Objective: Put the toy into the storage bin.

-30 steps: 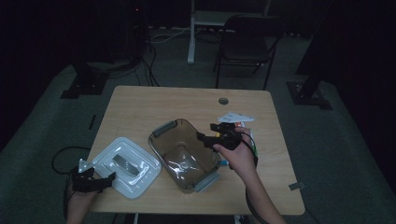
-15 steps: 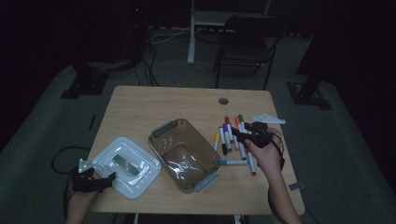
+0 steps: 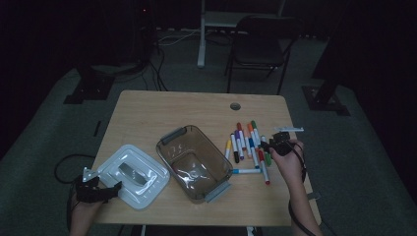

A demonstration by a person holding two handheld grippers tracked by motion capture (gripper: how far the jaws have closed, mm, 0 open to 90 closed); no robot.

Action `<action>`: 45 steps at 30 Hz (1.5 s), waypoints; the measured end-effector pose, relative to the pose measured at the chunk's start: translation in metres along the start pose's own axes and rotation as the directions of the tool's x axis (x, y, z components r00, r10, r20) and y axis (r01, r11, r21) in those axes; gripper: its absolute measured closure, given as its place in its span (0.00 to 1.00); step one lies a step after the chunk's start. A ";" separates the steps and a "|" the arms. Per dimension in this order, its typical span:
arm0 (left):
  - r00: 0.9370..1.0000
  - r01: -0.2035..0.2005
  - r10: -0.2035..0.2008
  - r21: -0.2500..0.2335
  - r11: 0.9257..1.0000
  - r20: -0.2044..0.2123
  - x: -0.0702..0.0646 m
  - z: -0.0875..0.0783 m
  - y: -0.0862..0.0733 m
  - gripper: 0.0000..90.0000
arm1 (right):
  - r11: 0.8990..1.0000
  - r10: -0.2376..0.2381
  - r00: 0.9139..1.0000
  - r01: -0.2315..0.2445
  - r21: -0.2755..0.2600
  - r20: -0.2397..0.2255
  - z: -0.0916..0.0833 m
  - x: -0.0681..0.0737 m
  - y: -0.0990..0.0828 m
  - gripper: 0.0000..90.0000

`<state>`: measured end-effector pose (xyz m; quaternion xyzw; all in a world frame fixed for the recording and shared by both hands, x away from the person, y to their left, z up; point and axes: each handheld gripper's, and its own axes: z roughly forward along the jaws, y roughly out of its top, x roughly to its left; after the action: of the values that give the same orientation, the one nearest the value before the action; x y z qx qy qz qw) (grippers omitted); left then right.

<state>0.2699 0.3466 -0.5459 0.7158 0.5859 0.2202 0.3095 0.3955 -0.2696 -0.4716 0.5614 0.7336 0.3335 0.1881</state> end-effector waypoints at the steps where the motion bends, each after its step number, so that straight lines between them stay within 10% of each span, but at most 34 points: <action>1: 1.000 0.000 0.000 0.000 1.000 0.000 0.000 0.000 0.000 0.01 | 1.000 0.004 1.000 -0.004 0.010 0.014 0.004 -0.003 -0.002 0.65; 20: 1.000 0.000 0.000 0.000 1.000 0.000 0.000 0.000 0.000 0.01 | 0.984 0.079 0.992 -0.094 0.153 0.100 0.055 -0.028 -0.017 0.81; 33: 1.000 0.000 0.000 0.000 1.000 0.000 0.000 0.000 0.000 0.01 | 0.973 0.130 0.979 -0.157 0.170 0.159 0.048 -0.030 -0.017 0.85; 45: 1.000 0.000 0.000 0.000 1.000 0.000 0.000 0.000 0.000 0.01 | 0.983 0.142 0.986 -0.150 0.109 0.083 0.012 -0.016 0.003 0.85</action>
<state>0.2698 0.3465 -0.5459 0.7157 0.5861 0.2202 0.3095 0.4101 -0.2811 -0.4794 0.6357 0.7008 0.2824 0.1582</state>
